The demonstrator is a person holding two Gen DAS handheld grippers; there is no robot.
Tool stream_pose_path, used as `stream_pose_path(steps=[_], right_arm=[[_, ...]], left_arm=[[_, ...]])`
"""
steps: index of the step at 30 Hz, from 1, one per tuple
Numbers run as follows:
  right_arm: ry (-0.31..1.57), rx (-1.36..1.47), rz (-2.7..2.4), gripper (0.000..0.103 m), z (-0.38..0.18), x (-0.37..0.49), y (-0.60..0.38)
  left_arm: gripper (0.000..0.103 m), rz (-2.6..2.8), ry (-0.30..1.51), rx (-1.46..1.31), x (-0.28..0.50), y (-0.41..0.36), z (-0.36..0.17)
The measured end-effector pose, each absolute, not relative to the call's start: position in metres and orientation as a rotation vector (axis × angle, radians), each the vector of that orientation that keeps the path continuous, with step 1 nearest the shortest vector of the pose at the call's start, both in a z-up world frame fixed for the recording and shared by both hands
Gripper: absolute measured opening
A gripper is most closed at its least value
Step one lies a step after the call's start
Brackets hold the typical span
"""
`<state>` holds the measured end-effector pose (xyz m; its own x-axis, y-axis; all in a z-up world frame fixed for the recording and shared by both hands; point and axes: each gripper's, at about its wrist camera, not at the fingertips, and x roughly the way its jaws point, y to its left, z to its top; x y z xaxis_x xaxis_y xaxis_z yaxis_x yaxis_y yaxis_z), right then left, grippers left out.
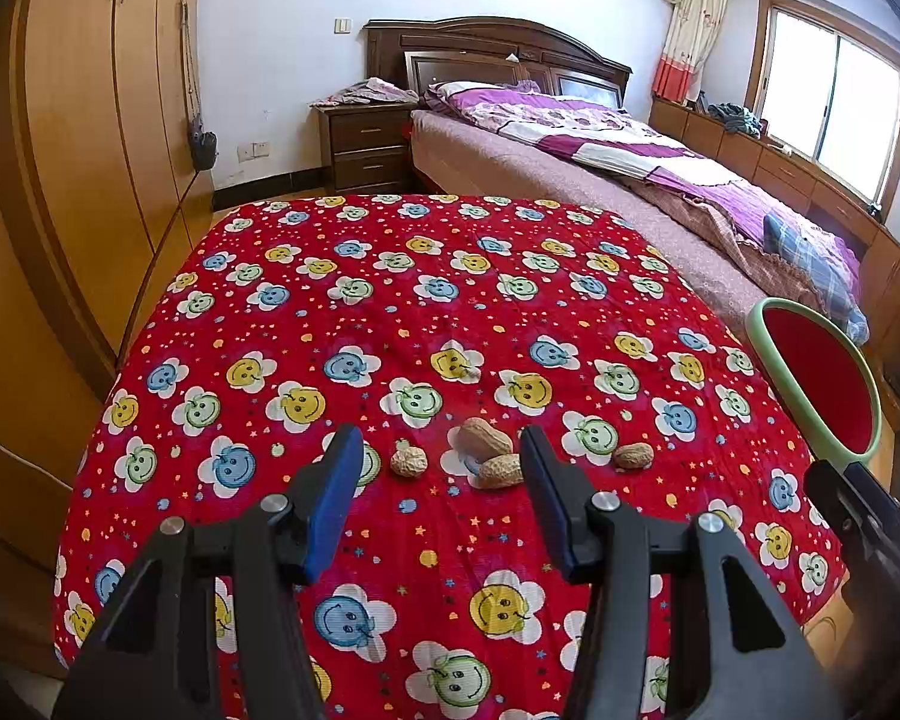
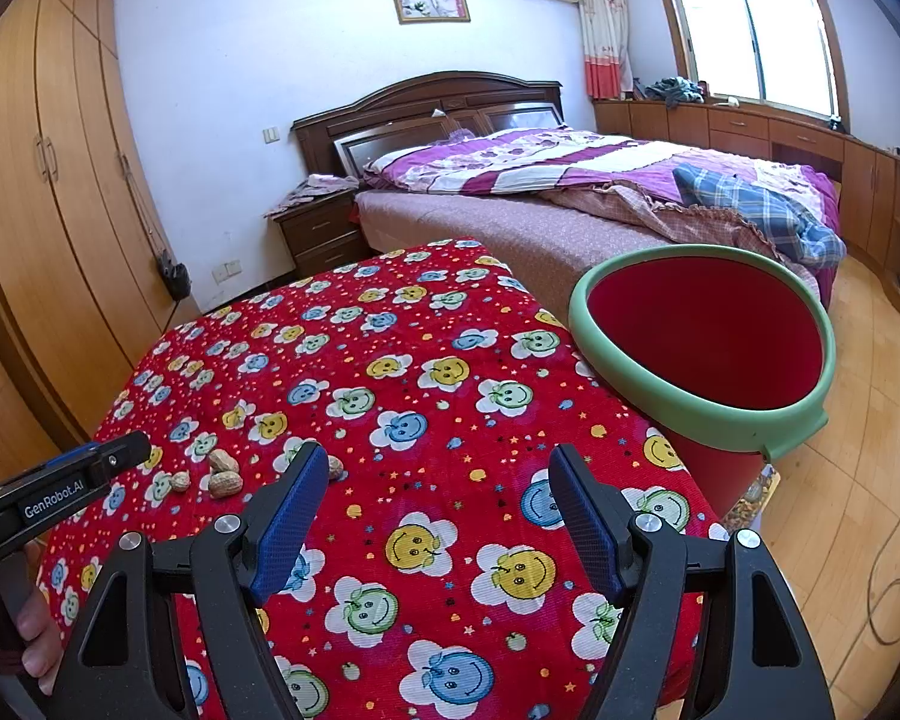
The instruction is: Collect trash
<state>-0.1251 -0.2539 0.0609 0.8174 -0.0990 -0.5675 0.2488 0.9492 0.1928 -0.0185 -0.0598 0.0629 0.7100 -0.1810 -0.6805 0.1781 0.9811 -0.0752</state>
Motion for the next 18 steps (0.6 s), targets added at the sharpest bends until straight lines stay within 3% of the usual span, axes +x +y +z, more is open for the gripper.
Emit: stream_pose_path(steps=[18], right_arm=[[0.563, 0.264, -0.183, 0.077, 0.0657, -0.1277, -0.2531]], left_arm=[[0.054, -0.206, 0.739, 0.002, -0.0225, -0.0593, 0.0684]])
